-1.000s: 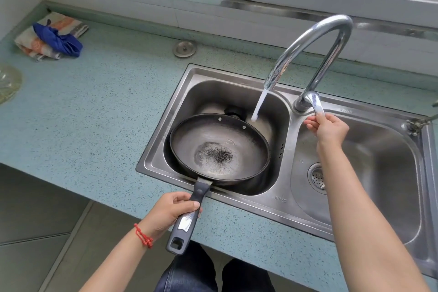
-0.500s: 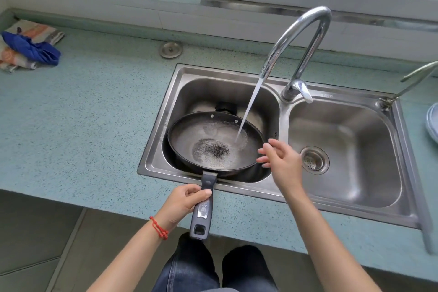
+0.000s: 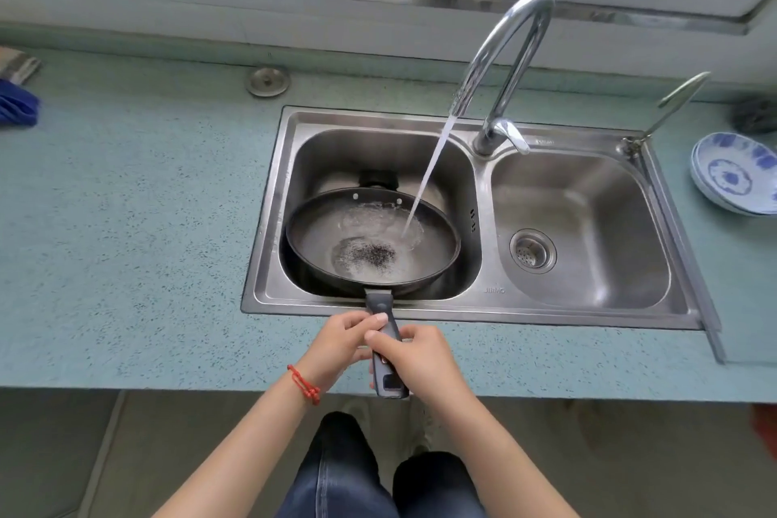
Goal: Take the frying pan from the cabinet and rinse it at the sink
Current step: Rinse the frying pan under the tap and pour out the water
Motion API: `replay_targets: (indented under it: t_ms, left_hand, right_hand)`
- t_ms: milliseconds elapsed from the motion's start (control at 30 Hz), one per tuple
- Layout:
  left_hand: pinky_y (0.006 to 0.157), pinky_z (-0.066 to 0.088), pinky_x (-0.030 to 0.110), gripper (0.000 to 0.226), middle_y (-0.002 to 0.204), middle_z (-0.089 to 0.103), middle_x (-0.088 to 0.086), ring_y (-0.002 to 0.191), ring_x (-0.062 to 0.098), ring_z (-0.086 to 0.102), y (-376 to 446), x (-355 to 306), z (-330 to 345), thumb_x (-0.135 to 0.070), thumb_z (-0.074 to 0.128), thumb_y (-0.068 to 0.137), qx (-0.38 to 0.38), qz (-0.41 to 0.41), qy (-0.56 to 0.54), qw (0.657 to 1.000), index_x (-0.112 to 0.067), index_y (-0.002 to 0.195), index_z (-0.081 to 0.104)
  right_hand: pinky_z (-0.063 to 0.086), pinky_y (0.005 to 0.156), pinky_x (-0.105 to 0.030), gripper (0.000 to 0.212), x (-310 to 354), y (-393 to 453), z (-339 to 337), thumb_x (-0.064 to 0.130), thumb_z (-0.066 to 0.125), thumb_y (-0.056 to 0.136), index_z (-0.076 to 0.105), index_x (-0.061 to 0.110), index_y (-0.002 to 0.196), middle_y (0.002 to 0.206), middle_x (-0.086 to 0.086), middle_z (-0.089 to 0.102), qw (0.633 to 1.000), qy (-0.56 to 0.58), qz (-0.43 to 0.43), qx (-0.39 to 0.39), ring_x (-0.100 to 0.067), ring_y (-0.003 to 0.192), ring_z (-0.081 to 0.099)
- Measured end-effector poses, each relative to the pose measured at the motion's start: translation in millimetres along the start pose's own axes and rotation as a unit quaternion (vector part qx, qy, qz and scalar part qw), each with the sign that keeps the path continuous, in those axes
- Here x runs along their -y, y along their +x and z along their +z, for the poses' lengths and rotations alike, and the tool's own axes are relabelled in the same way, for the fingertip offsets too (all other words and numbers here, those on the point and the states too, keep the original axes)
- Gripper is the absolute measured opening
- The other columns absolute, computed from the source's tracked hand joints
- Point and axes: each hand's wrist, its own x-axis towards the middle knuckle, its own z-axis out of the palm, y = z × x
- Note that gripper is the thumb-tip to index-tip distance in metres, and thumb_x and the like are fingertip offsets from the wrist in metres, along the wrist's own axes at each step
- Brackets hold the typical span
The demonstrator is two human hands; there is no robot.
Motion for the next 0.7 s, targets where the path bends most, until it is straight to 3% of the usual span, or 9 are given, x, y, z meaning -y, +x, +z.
replay_targets:
  t_ms: [67,167,267,367,433,567,633,700]
  left_hand:
    - [0.041,0.039,0.013,0.037,0.039,0.052,-0.006,0.038,0.003,0.049,-0.6,0.0,-0.5,-0.005,0.049,0.089,0.008,-0.001,-0.034,0.999,-0.014,0.053,0.052]
    - [0.042,0.042,0.014,0.028,0.042,0.056,-0.005,0.041,0.004,0.055,-2.1,2.9,0.5,-0.003,0.049,0.088,0.003,0.004,-0.072,0.997,-0.006,0.060,0.051]
    - [0.045,0.044,0.015,0.021,0.046,0.057,-0.004,0.044,0.006,0.057,-4.6,4.6,4.7,-0.004,0.055,0.085,-0.001,0.011,-0.100,0.995,-0.002,0.065,0.049]
    - [0.052,0.048,0.019,0.019,0.063,0.054,0.014,0.056,0.014,0.058,-6.5,8.4,8.6,-0.012,0.065,0.078,-0.013,0.023,-0.133,0.991,0.000,0.074,0.051]
    - [0.058,0.050,0.022,0.039,0.078,0.050,0.020,0.066,0.022,0.056,-10.3,11.5,11.7,-0.024,0.071,0.066,-0.010,0.030,-0.142,0.989,0.003,0.088,0.053]
    - [0.067,0.055,0.027,0.047,0.083,0.068,0.017,0.076,0.023,0.066,-22.7,17.9,21.2,-0.027,0.072,0.057,0.002,0.046,-0.145,0.988,0.007,0.089,0.061]
    - [0.072,0.054,0.031,0.046,0.089,0.066,0.021,0.081,0.028,0.064,-27.4,17.8,26.1,-0.026,0.073,0.058,-0.002,0.050,-0.145,0.988,0.005,0.090,0.062]
    - [0.067,0.056,0.030,0.042,0.085,0.068,0.019,0.074,0.026,0.065,-28.3,17.2,30.3,-0.020,0.073,0.063,-0.002,0.034,-0.163,0.986,0.008,0.092,0.061]
  right_hand:
    - [0.051,0.050,-0.029,0.020,0.3,2.9,2.7,0.026,0.065,0.073,0.057,0.008,0.071,0.061,-0.010,0.061,0.997,0.078,0.012,0.023,-0.019,0.049,0.062]
    - [0.046,0.039,-0.019,0.011,1.5,0.2,2.0,0.012,0.061,0.081,0.058,0.005,0.075,0.055,-0.008,0.060,0.995,0.098,-0.004,0.035,-0.015,0.041,0.062]
    - [0.046,0.038,-0.019,0.014,0.5,-2.2,-1.2,0.010,0.061,0.082,0.059,0.006,0.069,0.050,-0.005,0.059,0.993,0.111,-0.027,0.035,-0.014,0.039,0.061]
    - [0.045,0.037,-0.020,0.008,-0.3,-8.8,-5.8,0.007,0.060,0.083,0.063,0.005,0.075,0.046,-0.001,0.059,0.989,0.133,-0.049,0.047,-0.016,0.039,0.061]
    - [0.046,0.038,-0.021,0.009,-3.6,-16.1,-10.3,0.004,0.060,0.083,0.065,0.009,0.077,0.045,0.000,0.059,0.987,0.135,-0.066,0.060,-0.018,0.039,0.061]
    - [0.046,0.040,-0.021,0.008,-14.0,-29.6,-18.7,0.003,0.063,0.079,0.065,0.002,0.087,0.047,0.000,0.058,0.983,0.139,-0.099,0.069,-0.022,0.040,0.059]
    - [0.046,0.040,-0.021,0.019,-20.7,-33.0,-21.4,0.010,0.067,0.074,0.063,-0.002,0.087,0.049,-0.001,0.057,0.981,0.146,-0.107,0.070,-0.022,0.040,0.059]
    - [0.045,0.040,-0.021,0.028,-26.6,-35.4,-22.1,0.016,0.064,0.070,0.059,-0.006,0.086,0.050,-0.003,0.057,0.979,0.153,-0.116,0.070,-0.022,0.039,0.059]
